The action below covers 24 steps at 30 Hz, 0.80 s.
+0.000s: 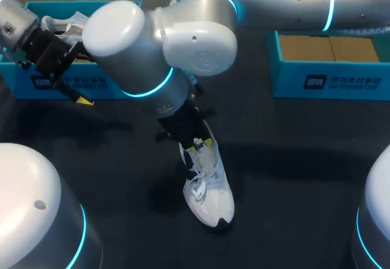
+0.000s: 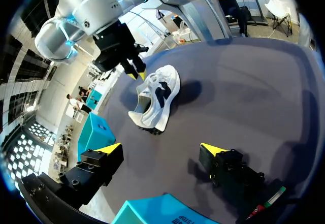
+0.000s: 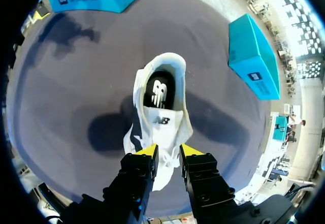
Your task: Take the shoe out of the shoebox, open the shoe tongue, remove and reinsert the insole, then place the shoe into the shoebox
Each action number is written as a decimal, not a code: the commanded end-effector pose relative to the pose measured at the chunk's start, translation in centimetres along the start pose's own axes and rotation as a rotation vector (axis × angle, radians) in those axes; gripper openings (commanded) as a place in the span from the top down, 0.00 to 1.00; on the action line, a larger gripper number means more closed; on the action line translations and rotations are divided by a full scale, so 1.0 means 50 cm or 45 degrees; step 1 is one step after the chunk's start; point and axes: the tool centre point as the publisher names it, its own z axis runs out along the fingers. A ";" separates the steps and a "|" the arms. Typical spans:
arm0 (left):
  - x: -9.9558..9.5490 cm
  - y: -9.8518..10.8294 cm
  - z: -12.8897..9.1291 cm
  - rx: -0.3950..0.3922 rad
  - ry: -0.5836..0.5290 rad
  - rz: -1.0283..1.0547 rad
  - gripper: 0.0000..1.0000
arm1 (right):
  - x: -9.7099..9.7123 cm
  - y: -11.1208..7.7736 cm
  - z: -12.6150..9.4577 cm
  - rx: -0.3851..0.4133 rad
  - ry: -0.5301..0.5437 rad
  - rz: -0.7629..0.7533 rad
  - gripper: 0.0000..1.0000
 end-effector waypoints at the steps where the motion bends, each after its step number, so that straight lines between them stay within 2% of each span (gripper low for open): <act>1: 0.000 -0.003 0.000 -0.005 0.003 0.000 0.00 | -0.010 0.027 0.048 0.017 0.053 -0.023 0.75; 9: 0.000 -0.003 0.000 -0.005 0.003 0.000 0.00 | -0.020 0.060 0.102 0.073 0.068 -0.006 0.77; 16: 0.000 -0.003 0.000 -0.005 0.003 0.000 0.00 | -0.013 0.064 0.105 0.054 0.112 -0.039 0.77; 24: 0.000 -0.003 0.000 -0.005 0.003 0.000 0.00 | -0.020 0.039 0.016 -0.021 0.051 -0.113 0.69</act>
